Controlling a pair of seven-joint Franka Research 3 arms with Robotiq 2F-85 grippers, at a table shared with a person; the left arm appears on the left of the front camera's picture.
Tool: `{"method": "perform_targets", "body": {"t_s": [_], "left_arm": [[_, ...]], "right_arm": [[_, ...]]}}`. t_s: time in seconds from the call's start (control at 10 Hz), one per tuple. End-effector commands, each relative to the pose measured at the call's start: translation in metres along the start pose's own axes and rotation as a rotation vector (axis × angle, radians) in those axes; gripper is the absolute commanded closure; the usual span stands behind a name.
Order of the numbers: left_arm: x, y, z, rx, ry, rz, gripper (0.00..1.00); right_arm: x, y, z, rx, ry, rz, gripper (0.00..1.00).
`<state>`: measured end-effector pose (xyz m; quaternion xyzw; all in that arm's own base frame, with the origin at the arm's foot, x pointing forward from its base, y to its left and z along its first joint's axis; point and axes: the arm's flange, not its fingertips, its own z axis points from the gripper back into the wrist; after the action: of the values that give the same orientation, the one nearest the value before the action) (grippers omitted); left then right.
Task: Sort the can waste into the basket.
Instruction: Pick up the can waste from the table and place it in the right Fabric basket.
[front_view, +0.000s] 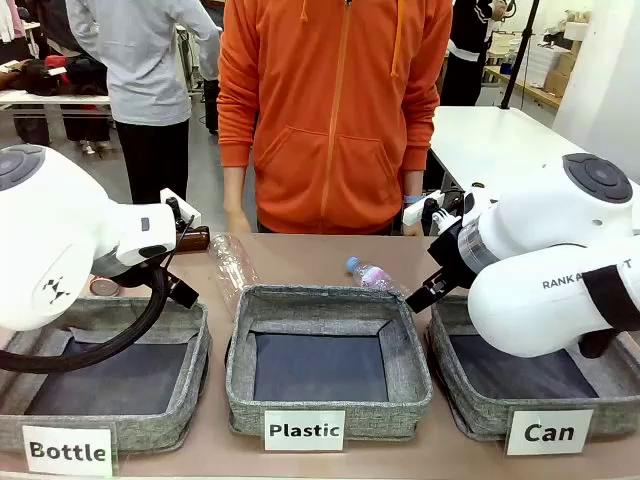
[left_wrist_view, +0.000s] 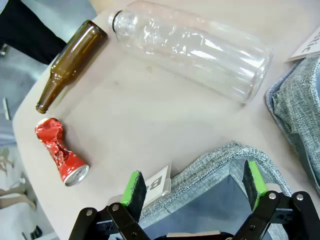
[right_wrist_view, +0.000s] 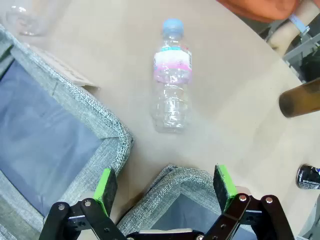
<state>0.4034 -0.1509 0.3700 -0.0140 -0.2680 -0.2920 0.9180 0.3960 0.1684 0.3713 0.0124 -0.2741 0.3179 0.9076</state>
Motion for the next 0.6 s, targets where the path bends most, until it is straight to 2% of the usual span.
{"method": "perform_targets", "body": {"t_s": [0.0, 0.5], "left_arm": [[0.0, 0.0, 0.0001, 0.0, 0.0, 0.0, 0.0], [0.0, 0.0, 0.0001, 0.0, 0.0, 0.0, 0.0]], "right_arm": [[0.0, 0.0, 0.0, 0.0, 0.0, 0.0, 0.0], [0.0, 0.0, 0.0, 0.0, 0.0, 0.0, 0.0]]}}
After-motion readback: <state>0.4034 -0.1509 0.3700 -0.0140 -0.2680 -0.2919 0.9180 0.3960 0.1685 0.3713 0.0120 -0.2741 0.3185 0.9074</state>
